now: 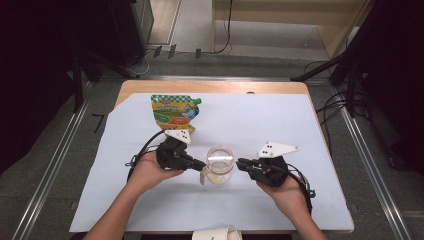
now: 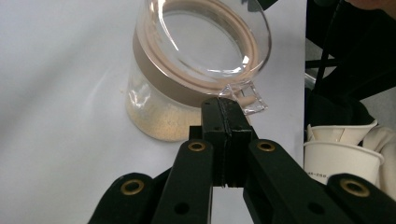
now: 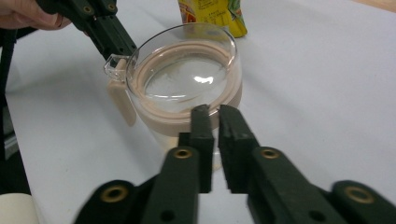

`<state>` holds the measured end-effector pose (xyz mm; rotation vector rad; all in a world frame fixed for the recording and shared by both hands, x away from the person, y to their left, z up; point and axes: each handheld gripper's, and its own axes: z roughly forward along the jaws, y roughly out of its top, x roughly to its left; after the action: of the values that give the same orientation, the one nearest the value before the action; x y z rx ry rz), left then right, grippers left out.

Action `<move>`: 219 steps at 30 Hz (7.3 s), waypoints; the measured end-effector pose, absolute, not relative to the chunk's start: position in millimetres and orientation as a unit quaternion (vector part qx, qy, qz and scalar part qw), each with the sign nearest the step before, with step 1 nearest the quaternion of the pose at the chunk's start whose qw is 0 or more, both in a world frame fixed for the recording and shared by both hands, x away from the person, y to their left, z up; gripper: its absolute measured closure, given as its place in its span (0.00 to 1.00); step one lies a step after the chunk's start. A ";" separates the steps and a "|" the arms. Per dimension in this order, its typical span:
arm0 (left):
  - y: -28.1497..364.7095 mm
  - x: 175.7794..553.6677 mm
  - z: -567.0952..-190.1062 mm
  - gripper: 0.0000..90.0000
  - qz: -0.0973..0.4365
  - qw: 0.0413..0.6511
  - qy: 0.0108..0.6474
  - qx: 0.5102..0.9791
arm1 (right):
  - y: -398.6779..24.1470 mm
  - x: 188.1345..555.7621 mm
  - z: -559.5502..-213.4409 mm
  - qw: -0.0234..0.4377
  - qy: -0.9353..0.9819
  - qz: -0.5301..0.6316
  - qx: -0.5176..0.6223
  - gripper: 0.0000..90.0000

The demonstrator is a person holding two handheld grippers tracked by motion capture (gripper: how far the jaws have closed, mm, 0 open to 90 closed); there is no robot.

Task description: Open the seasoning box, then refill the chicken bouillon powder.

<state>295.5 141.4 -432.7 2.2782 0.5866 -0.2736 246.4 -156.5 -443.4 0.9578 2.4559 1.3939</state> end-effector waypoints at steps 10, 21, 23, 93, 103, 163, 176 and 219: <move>142.6 295.3 -436.2 1.00 -0.112 0.375 0.237 0.889 | -147.8 246.3 -445.2 0.075 0.834 0.449 0.312 1.00; 139.4 293.0 -437.5 1.00 -0.112 0.376 0.247 0.886 | -147.7 250.5 -452.8 0.073 0.828 0.447 0.331 1.00; 139.2 292.5 -437.6 1.00 -0.112 0.376 0.247 0.886 | -147.8 251.6 -453.5 0.074 0.825 0.450 0.335 1.00; 156.8 301.5 -431.9 0.50 -0.090 0.433 0.254 0.860 | -102.5 186.7 -475.1 0.030 0.858 0.423 0.290 1.00; 151.1 297.8 -430.9 0.50 -0.093 0.428 0.241 0.866 | -110.3 186.2 -474.6 0.045 0.859 0.414 0.298 1.00; 88.2 332.6 -434.0 0.20 -0.094 0.432 0.181 0.878 | -209.7 268.5 -449.0 0.108 0.800 0.402 0.433 1.00; 61.5 326.9 -450.8 0.16 -0.048 0.420 0.163 0.892 | -205.0 292.6 -474.0 0.090 0.788 0.397 0.462 1.00; 45.2 317.5 -455.7 0.13 0.037 0.443 0.119 0.888 | -200.3 287.4 -474.2 0.116 0.791 0.383 0.462 1.00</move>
<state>317.5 45.2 -455.7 2.2010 0.2949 0.0930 287.4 -200.3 -474.2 1.3543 2.3177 1.1233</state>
